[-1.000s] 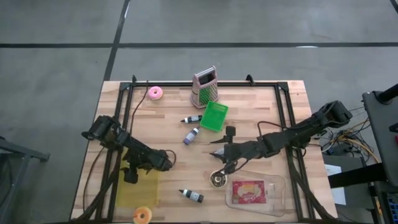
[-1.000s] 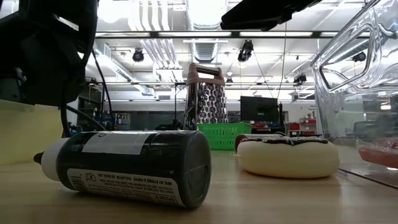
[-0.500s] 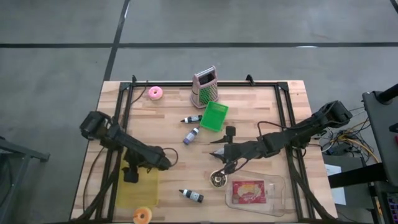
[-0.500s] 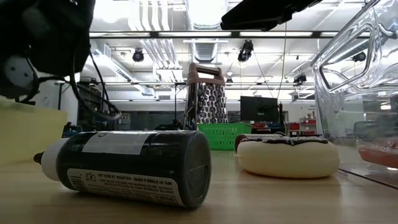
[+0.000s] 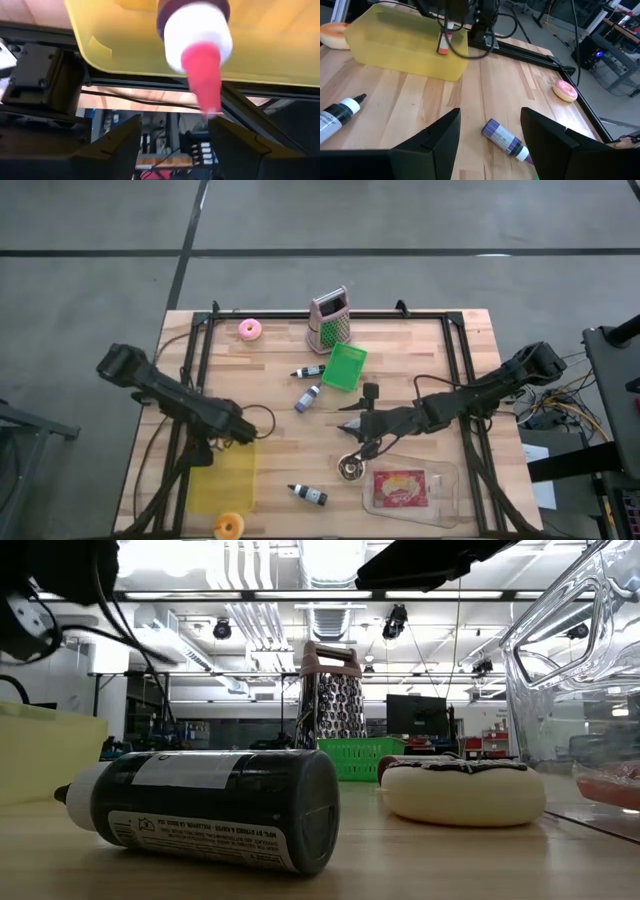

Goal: Pick & Place Food Item
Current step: Put the red ink bottle into the yellow bin

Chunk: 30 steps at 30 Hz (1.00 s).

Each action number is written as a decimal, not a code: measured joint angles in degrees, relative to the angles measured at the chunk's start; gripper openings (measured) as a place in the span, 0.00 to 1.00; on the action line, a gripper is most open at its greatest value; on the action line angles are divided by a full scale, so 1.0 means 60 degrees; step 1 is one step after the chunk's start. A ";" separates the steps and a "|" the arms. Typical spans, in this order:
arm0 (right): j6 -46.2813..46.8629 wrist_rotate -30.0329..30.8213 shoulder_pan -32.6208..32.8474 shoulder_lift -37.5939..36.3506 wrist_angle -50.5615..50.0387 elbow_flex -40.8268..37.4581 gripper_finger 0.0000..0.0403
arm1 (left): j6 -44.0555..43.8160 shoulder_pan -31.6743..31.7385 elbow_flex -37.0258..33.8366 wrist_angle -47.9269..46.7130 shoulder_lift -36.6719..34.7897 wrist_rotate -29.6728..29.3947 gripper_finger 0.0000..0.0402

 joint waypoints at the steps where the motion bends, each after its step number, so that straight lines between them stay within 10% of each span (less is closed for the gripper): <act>1: 0.0000 0.0002 -0.0004 0.0000 0.0000 0.0000 0.50 | -0.0076 0.0000 -0.0020 -0.0001 -0.0248 -0.0003 0.58; 12: -0.0002 0.0002 -0.0001 0.0000 -0.0025 0.0000 0.50 | -0.0202 0.0007 0.0632 -0.0001 -0.2533 -0.0702 0.58; 18: -0.0062 0.0002 -0.0004 0.0004 0.0000 0.0000 0.50 | 0.0705 0.0015 0.1953 0.0389 -0.3165 -0.3269 0.58; 24: -0.0069 0.0006 -0.0004 0.0011 0.0011 0.0000 0.50 | 0.2442 0.0018 0.3214 0.3579 -0.3655 -0.6591 0.58; 30: -0.0133 0.0008 -0.0004 0.0011 0.0177 -0.0002 0.50 | 0.5090 0.0027 0.3184 0.7820 -0.4100 -0.7369 0.58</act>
